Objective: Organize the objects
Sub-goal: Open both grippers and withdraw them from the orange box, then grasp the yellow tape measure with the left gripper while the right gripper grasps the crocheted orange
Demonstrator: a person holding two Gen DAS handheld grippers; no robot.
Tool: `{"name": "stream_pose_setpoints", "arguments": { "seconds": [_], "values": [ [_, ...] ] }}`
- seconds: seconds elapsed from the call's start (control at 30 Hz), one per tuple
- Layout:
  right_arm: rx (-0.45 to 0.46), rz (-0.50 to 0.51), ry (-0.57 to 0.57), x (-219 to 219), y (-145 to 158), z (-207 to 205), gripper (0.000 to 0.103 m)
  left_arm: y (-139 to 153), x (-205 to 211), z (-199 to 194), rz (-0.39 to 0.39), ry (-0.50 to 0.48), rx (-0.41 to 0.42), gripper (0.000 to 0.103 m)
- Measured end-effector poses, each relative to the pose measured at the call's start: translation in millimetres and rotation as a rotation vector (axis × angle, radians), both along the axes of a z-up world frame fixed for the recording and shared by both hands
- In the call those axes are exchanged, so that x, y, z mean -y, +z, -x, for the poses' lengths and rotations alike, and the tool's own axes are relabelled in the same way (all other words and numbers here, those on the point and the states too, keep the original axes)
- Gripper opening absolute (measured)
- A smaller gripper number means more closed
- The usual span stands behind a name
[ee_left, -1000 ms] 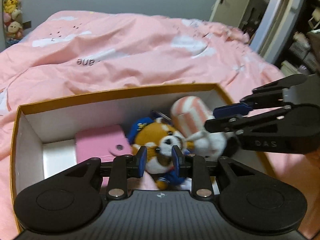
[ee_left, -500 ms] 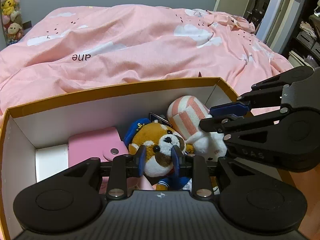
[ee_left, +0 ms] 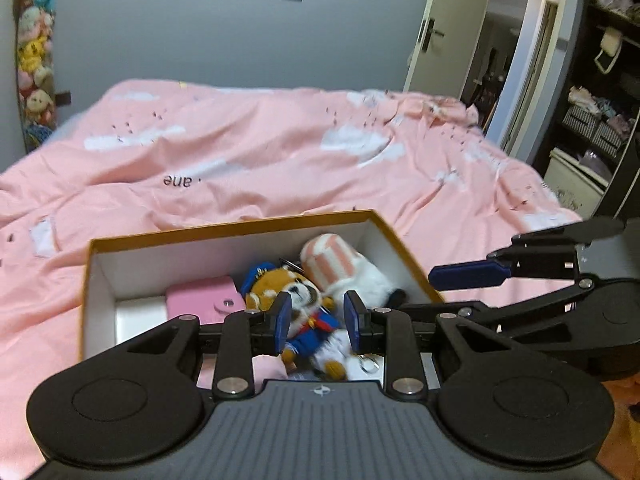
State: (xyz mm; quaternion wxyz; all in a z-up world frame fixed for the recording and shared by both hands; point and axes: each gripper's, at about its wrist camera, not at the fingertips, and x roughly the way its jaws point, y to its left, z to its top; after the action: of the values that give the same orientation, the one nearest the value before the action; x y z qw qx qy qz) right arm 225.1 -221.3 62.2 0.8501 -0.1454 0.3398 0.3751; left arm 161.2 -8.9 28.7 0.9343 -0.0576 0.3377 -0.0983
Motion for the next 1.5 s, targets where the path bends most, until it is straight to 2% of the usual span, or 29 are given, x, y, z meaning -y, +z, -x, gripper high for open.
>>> {"name": "stream_pose_setpoints", "arguments": {
  "seconds": [0.1, 0.2, 0.27, 0.37, 0.53, 0.63, 0.8, 0.9, 0.97, 1.07, 1.33, 1.5],
  "values": [
    [-0.003, -0.058, -0.016, 20, 3, 37, 0.047, 5, 6, 36, 0.023, -0.016, 0.006, 0.035],
    [-0.018, -0.068, -0.060, 34, -7, 69, 0.052, -4, 12, 64, 0.047, -0.025, -0.051, 0.035],
    [-0.024, -0.041, -0.089, 42, -18, 87, 0.056, -13, 17, 76, 0.028, -0.047, -0.105, 0.035],
    [-0.085, -0.012, -0.128, 53, -38, 107, 0.058, -33, 20, 89, -0.025, -0.046, -0.176, 0.035],
    [-0.220, 0.057, -0.195, 65, -74, 126, 0.058, -63, 25, 103, -0.041, -0.060, -0.297, 0.035],
    [-0.302, 0.102, -0.214, 64, -95, 131, 0.058, -70, 25, 107, -0.023, -0.056, -0.323, 0.035],
    [-0.318, 0.176, -0.208, 56, -111, 134, 0.058, -75, 23, 111, -0.034, -0.031, -0.344, 0.035],
    [-0.360, 0.182, -0.180, 54, -117, 132, 0.057, -79, 22, 112, -0.031, -0.022, -0.360, 0.035],
    [-0.381, 0.186, -0.161, 51, -121, 134, 0.049, -84, 21, 109, -0.029, -0.015, -0.372, 0.035],
    [-0.429, 0.174, -0.145, 50, -129, 133, 0.042, -88, 20, 108, -0.024, -0.011, -0.385, 0.035],
    [-0.413, 0.155, -0.144, 49, -128, 133, 0.040, -90, 19, 108, -0.001, -0.005, -0.373, 0.035],
    [-0.318, 0.128, -0.127, 49, -105, 136, 0.040, -84, 9, 105, 0.047, 0.025, -0.335, 0.035]
  ]
}}
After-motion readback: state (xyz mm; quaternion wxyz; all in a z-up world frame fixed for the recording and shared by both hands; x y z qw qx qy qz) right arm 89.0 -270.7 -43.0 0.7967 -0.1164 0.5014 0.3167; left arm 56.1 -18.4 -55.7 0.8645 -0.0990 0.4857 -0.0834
